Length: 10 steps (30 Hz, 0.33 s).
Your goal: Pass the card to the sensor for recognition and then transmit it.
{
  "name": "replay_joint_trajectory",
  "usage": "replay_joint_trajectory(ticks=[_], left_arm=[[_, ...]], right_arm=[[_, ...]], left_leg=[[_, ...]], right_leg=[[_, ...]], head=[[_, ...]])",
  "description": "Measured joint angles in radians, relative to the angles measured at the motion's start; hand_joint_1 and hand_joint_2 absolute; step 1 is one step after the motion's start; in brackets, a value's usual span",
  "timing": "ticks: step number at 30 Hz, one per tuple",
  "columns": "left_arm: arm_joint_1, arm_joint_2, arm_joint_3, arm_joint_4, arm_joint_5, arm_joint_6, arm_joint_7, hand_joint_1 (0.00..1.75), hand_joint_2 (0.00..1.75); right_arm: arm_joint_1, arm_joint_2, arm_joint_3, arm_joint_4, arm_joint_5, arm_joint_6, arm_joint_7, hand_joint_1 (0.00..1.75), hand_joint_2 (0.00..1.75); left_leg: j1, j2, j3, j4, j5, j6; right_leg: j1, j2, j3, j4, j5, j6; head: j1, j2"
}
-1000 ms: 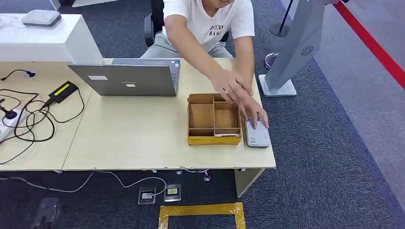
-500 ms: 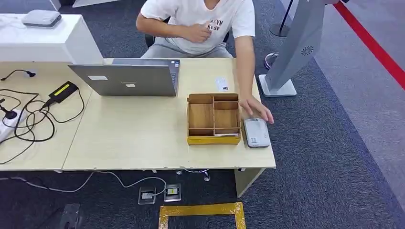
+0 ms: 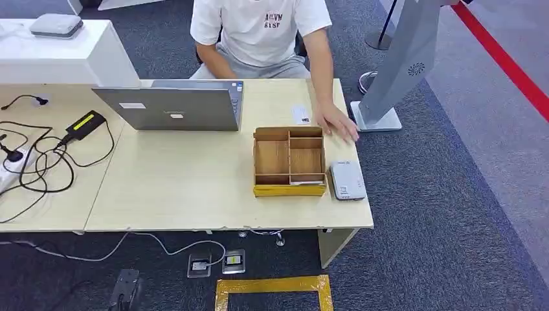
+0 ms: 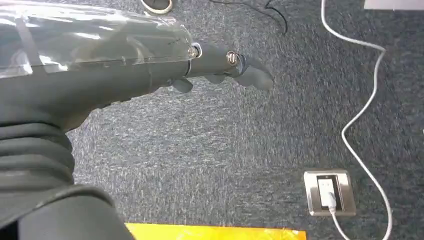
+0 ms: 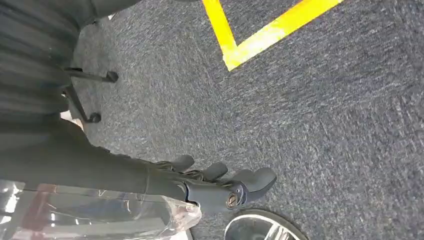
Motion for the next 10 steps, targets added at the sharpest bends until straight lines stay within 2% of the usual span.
replay_joint_trajectory(ticks=[10], left_arm=[[0.013,-0.018,-0.008,0.000,0.000,0.001,-0.001,0.00,0.00]], right_arm=[[-0.005,0.008,0.020,0.000,0.018,-0.001,0.000,0.00,1.75]], left_leg=[[0.000,0.000,0.000,0.000,0.000,0.000]], right_leg=[[0.000,0.000,0.000,0.000,0.000,0.000]], head=[[0.000,0.000]])
